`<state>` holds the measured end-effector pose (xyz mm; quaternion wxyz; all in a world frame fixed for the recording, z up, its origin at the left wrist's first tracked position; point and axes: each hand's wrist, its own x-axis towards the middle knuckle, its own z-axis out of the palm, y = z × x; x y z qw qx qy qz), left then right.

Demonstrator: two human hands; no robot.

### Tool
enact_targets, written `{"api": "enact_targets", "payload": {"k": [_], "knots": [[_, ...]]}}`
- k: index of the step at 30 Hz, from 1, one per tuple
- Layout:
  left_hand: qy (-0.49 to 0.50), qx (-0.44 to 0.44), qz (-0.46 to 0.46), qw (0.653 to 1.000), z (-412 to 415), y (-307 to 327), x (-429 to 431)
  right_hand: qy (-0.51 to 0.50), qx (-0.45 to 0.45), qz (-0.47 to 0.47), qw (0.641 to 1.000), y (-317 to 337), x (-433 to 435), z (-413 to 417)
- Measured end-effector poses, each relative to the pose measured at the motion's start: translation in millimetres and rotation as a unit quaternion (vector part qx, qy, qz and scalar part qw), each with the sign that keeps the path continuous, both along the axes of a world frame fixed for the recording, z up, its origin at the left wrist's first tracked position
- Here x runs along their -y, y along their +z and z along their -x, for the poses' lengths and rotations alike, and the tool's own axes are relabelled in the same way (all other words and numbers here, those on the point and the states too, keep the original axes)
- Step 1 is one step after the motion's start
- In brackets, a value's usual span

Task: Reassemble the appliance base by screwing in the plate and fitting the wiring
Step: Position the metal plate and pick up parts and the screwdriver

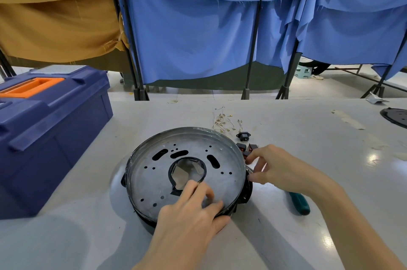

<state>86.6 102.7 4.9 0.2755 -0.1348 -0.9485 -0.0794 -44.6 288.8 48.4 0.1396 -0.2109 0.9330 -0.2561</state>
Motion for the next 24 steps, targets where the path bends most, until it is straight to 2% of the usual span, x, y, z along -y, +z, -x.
{"api": "enact_targets", "payload": {"k": [3, 6, 10, 17, 24], "knots": [[-0.002, 0.023, -0.008, 1.000, -0.7, 9.8, 3.1, 0.003, 0.034, 0.018, 0.999, -5.3, 4.6, -0.2], [0.007, 0.084, -0.080, 0.993, -1.0, 20.1, 10.1, 0.006, 0.070, 0.037, 0.997, -9.1, 7.8, -0.7], [0.008, 0.084, -0.149, 0.985, 1.1, 17.9, 18.6, -0.016, 0.107, 0.065, 0.992, -14.4, 6.9, 2.0], [-0.002, 0.112, -0.152, 0.982, 0.4, 17.9, 21.9, -0.025, 0.137, 0.105, 0.985, -19.2, 5.4, 6.5], [0.004, 0.117, -0.144, 0.983, -1.7, 20.9, 17.8, -0.023, 0.139, 0.108, 0.984, -20.0, 5.1, 7.5]]}}
